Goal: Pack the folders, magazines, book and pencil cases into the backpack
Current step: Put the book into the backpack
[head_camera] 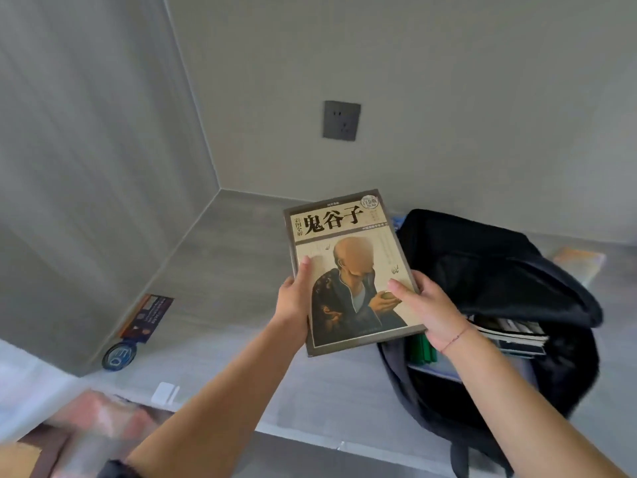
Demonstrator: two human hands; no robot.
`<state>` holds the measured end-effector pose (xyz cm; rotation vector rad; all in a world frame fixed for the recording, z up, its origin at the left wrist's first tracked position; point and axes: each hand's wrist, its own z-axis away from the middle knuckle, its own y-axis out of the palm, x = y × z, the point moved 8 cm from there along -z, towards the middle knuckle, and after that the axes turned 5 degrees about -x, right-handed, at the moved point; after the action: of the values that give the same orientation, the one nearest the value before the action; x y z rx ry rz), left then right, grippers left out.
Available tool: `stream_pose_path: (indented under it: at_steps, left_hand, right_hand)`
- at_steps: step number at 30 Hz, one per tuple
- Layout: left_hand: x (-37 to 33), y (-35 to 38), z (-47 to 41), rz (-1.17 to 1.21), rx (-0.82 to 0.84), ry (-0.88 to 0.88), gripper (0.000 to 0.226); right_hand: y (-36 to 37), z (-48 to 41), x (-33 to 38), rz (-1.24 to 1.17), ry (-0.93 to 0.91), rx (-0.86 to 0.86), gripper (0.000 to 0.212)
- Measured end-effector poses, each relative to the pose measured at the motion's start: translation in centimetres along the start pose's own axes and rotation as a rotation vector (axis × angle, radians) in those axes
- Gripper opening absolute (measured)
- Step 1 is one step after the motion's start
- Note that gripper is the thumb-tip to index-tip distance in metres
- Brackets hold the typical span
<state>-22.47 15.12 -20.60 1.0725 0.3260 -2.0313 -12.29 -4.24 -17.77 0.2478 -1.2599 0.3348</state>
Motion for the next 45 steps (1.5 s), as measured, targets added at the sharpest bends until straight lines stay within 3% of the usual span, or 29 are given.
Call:
stream_pose_path:
  at_steps: [4, 6, 9, 10, 14, 15, 17, 20, 22, 27, 29, 33, 35, 38, 42, 45]
  left_hand:
    - [-0.2, 6.9, 1.5, -0.101, 0.103, 0.031, 0.06]
    - [0.2, 10.4, 2.2, -0.308, 0.146, 0.138, 0.051]
    - [1.0, 16.1, 3.6, -0.816, 0.298, 0.542, 0.021]
    - [1.7, 17.7, 4.3, -0.986, 0.37, 0.69, 0.021]
    - [6.1, 23.1, 6.3, -1.48, 0.523, 1.179, 0.069]
    - [6.8, 24.2, 6.5, -1.546, 0.492, 1.25, 0.073]
    - [6.6, 25.4, 6.3, -1.582, 0.378, 1.342, 0.058]
    - [5.2, 26.6, 6.2, -1.574, 0.262, 1.352, 0.023]
    - [3.2, 27.0, 5.8, -1.417, 0.225, 1.22, 0.022]
    - [-2.8, 28.5, 7.1, -1.053, 0.158, 1.13, 0.03]
    - [-3.2, 28.8, 7.8, -1.036, 0.191, 1.146, 0.032]
    - [-2.3, 27.8, 8.9, -1.046, 0.229, 1.195, 0.029]
    - [-2.1, 27.6, 9.2, -1.064, 0.261, 1.224, 0.027]
    - [-2.1, 27.2, 9.2, -1.093, 0.289, 1.246, 0.027]
    - [-1.3, 26.1, 8.1, -1.141, 0.314, 1.209, 0.024]
    - [-0.6, 25.6, 7.2, -1.153, 0.326, 1.161, 0.023]
  right_hand:
    - [-7.5, 2.8, 1.0, -0.071, 0.01, -0.166, 0.031]
    - [-11.8, 5.1, 0.9, -0.097, 0.011, -0.245, 0.036]
    - [-18.0, 9.1, -0.4, -0.133, 0.024, -0.358, 0.035]
    - [-19.4, 10.2, -0.9, -0.149, 0.029, -0.378, 0.035]
    - [-23.4, 14.3, -3.7, -0.153, 0.068, -0.427, 0.031]
    - [-24.1, 15.3, -4.4, -0.146, 0.081, -0.439, 0.031]
    - [-24.7, 16.9, -5.6, -0.137, 0.11, -0.452, 0.041]
    - [-25.1, 19.2, -7.4, -0.18, 0.158, -0.439, 0.076]
    - [-25.0, 20.0, -8.3, -0.152, 0.182, -0.411, 0.103]
    - [-24.1, 19.5, -9.6, -0.072, 0.203, -0.337, 0.111]
    - [-23.6, 18.4, -9.7, -0.083, 0.215, -0.32, 0.105]
    - [-22.8, 14.1, -9.5, -0.213, 0.301, -0.316, 0.06]
    - [-22.6, 11.1, -9.2, -0.314, 0.344, -0.326, 0.057]
    - [-22.7, 6.4, -7.7, -0.282, 0.39, -0.371, 0.059]
    - [-24.1, 2.6, -6.3, -0.437, 0.27, -0.399, 0.028]
    - [-25.3, 2.5, -6.9, -0.07, 0.154, -0.448, 0.032]
